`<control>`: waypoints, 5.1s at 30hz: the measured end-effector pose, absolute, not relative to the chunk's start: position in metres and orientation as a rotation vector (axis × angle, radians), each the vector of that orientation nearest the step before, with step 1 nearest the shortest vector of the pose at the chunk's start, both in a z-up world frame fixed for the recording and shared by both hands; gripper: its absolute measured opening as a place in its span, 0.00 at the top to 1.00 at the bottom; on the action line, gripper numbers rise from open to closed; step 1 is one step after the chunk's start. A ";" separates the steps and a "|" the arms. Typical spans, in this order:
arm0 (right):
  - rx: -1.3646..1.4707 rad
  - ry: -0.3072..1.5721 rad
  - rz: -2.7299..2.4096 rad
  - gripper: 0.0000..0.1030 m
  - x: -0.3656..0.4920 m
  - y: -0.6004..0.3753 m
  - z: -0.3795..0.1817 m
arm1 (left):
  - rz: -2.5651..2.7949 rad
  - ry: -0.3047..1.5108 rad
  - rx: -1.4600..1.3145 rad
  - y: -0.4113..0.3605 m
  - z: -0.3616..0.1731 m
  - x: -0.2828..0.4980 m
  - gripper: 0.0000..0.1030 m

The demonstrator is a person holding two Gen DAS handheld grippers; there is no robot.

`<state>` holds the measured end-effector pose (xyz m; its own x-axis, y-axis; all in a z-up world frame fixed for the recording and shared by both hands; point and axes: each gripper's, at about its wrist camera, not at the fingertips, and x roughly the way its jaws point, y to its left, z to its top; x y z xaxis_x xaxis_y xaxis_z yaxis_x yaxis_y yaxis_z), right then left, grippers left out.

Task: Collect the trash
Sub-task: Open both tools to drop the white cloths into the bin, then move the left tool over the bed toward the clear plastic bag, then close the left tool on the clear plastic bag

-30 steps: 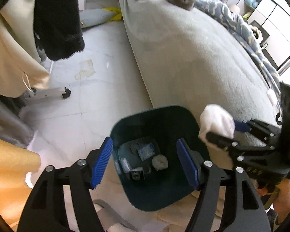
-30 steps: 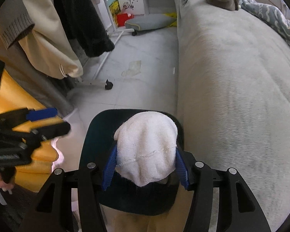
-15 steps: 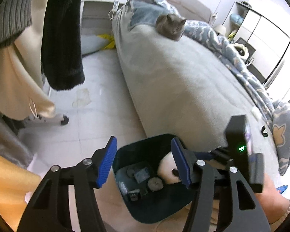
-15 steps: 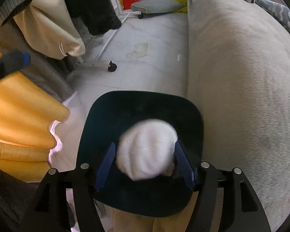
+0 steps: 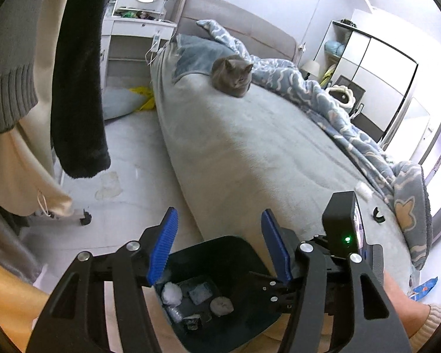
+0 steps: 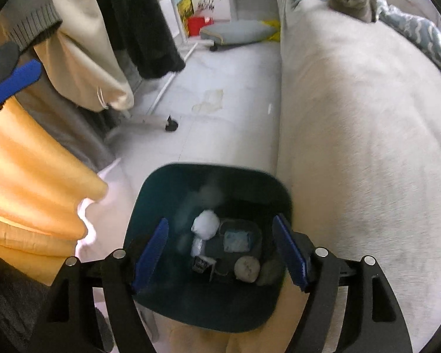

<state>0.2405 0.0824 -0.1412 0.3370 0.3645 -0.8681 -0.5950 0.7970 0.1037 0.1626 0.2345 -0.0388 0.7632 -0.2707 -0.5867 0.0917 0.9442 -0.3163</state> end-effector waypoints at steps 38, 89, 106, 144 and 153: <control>-0.125 0.776 0.424 0.23 0.248 -0.123 -0.063 | -0.350 0.652 -0.151 0.051 -0.016 0.220 0.13; -0.075 0.827 0.533 0.63 0.269 -0.276 -0.090 | -0.476 0.731 -0.096 -0.128 -0.053 0.301 0.12; -0.107 0.856 0.531 0.82 0.283 -0.287 -0.085 | -0.489 0.746 -0.104 -0.155 -0.067 0.333 0.12; 0.046 0.796 0.289 0.82 0.332 -0.358 -0.066 | -0.703 0.789 0.054 -0.215 -0.095 0.349 0.42; 0.059 0.757 0.302 0.82 0.327 -0.330 -0.048 | -0.644 0.766 0.056 -0.177 -0.081 0.336 0.41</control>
